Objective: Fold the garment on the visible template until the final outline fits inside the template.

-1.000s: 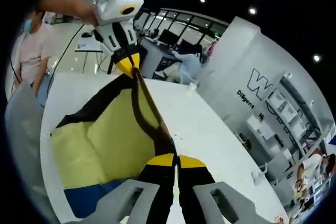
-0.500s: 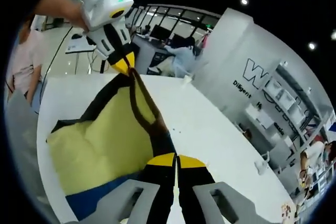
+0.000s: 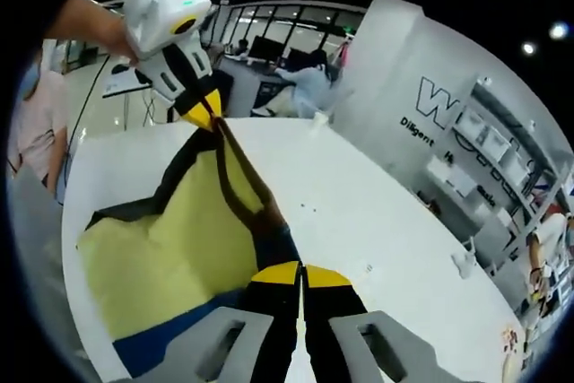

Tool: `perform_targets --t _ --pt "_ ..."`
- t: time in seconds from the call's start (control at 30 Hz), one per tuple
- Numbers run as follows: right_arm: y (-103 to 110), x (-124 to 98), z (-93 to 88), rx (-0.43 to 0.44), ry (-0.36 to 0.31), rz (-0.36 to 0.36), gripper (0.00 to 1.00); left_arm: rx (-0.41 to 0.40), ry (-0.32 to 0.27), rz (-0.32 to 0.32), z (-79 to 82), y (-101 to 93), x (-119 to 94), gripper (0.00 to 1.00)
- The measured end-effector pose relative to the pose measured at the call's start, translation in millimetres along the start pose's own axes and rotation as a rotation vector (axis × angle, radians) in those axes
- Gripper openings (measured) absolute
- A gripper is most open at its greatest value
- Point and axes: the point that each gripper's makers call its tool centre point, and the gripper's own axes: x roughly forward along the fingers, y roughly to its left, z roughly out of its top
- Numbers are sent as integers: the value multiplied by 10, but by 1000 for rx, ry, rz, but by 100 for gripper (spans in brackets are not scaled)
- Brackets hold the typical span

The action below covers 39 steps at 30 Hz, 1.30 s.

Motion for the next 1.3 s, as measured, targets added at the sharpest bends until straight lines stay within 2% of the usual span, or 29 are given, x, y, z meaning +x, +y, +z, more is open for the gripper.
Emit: perform_targets --t 0.2,0.47,0.63,0.87,1.0,1.13,1.3 --pt "-56 121 -42 45 -1 8 0 -23 12 1 -40 51 151 6" --pt "-21 293 -216 76 11 59 0 -75 25 -2 -118 112 364 6" --pt "-21 393 -338 68 21 87 0 -68 32 -9 -121 54 440 6" --pt "-40 542 -461 78 31 104 0 -52 63 -28 -210 -24 604 6" --pt "-62 643 -518 90 35 111 0 -53 88 -37 -284 -37 743 6" --pt "-98 720 -569 92 39 110 0 -42 96 -31 -285 -24 822 6" --pt "-143 822 -609 95 35 109 0 -66 117 -27 -328 6 939 6"
